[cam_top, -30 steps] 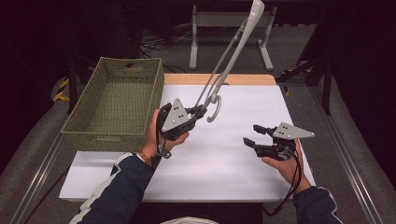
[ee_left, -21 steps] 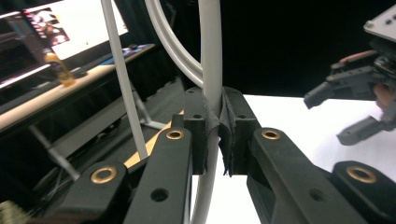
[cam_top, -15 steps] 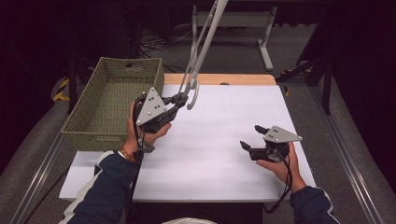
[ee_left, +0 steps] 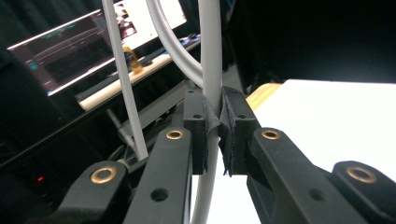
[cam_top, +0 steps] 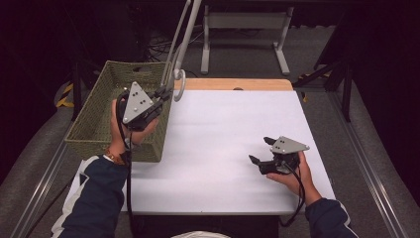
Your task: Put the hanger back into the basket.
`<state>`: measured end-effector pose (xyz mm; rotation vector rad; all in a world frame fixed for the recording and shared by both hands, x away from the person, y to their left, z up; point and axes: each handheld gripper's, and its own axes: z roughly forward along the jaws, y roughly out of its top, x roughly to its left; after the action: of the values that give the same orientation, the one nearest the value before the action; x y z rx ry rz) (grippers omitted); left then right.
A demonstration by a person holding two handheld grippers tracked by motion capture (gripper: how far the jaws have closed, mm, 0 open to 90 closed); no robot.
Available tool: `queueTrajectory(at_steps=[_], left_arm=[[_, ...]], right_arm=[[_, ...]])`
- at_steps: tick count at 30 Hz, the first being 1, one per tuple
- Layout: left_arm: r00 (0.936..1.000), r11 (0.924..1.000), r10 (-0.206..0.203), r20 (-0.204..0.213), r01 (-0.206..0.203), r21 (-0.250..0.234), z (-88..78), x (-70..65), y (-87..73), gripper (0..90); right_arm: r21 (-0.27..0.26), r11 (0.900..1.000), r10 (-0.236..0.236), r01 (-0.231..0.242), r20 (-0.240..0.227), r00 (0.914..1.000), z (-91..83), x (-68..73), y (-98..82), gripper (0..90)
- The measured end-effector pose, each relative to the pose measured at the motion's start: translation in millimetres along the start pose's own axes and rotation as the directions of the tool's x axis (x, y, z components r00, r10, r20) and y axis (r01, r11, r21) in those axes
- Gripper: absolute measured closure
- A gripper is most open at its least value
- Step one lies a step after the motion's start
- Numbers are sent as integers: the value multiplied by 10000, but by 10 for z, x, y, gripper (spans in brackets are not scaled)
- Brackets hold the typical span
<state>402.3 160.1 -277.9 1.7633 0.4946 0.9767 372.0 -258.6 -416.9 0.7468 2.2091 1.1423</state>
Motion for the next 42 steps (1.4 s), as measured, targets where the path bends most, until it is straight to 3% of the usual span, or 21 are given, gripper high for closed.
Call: queueTrajectory(at_steps=[6, 8, 11, 12, 15, 17, 20, 22, 25, 29, 30, 31, 33, 34, 38, 42], left_arm=[[9985, 9992, -209, -513, 227, 339, -74, 178, -117, 823], [9956, 9965, -49, -940, 127, 823, -131, 297, -236, 823], [9945, 9936, -85, -1047, 202, 1112, -156, 351, -322, 823], [9935, 9894, -50, -1140, 215, 1437, -170, 392, -415, 823], [9933, 9811, 228, -1131, -5, 1935, -199, 454, -556, 823], [9944, 9800, 156, -1047, 56, 1987, -210, 471, -588, 823], [9951, 9700, 23, -984, 217, 2422, -256, 532, -742, 823], [9952, 9687, 9, -981, 235, 2471, -265, 537, -766, 822], [9958, 9600, -6, -916, 263, 2788, -287, 549, -858, 822], [9972, 9416, 244, -713, 11, 3368, -301, 586, -963, 822], [9972, 9416, 244, -713, 11, 3368, -301, 586, -963, 822], [9968, 9350, 265, -757, 20, 3547, -305, 599, -996, 822], [9961, 9251, 153, -869, 189, 3793, -318, 644, -1067, 822], [9961, 9251, 153, -869, 189, 3793, -318, 644, -1067, 822], [9955, 9091, -9, -953, 405, 4146, -340, 715, -1165, 821], [9959, 8871, -213, -874, 591, 4579, -335, 765, -1241, 820]], right_arm=[[145, 9999, -64, 65, -101, 9999, 25, 15, -8, 193], [202, 9997, -98, 101, -153, 9998, 35, 20, -15, 191], [324, 9994, -111, 119, -254, 9996, 51, 26, -22, 189], [349, 9993, -111, 120, -257, 9996, 60, 28, -23, 189], [441, 9990, -102, 118, -354, 9993, 79, 36, -27, 188], [552, 9983, -162, 184, -395, 9991, 95, 49, -33, 186], [663, 9976, -184, 214, -458, 9988, 119, 59, -41, 182], [695, 9973, -185, 220, -503, 9986, 127, 62, -43, 182], [788, 9966, -192, 234, -530, 9984, 149, 74, -45, 179], [719, 9974, 38, 17, -757, 9971, 144, 89, -28, 179], [719, 9974, 38, 17, -757, 9971, 144, 89, -28, 179], [690, 9976, 66, -10, -819, 9966, 136, 92, -18, 179], [580, 9983, 86, -35, -888, 9960, 129, 105, -1, 179], [580, 9983, 86, -35, -888, 9960, 129, 105, -1, 179], [689, 9976, 58, 6, -922, 9957, 148, 110, -13, 179], [724, 9974, 62, 6, -934, 9956, 157, 112, -12, 179]])
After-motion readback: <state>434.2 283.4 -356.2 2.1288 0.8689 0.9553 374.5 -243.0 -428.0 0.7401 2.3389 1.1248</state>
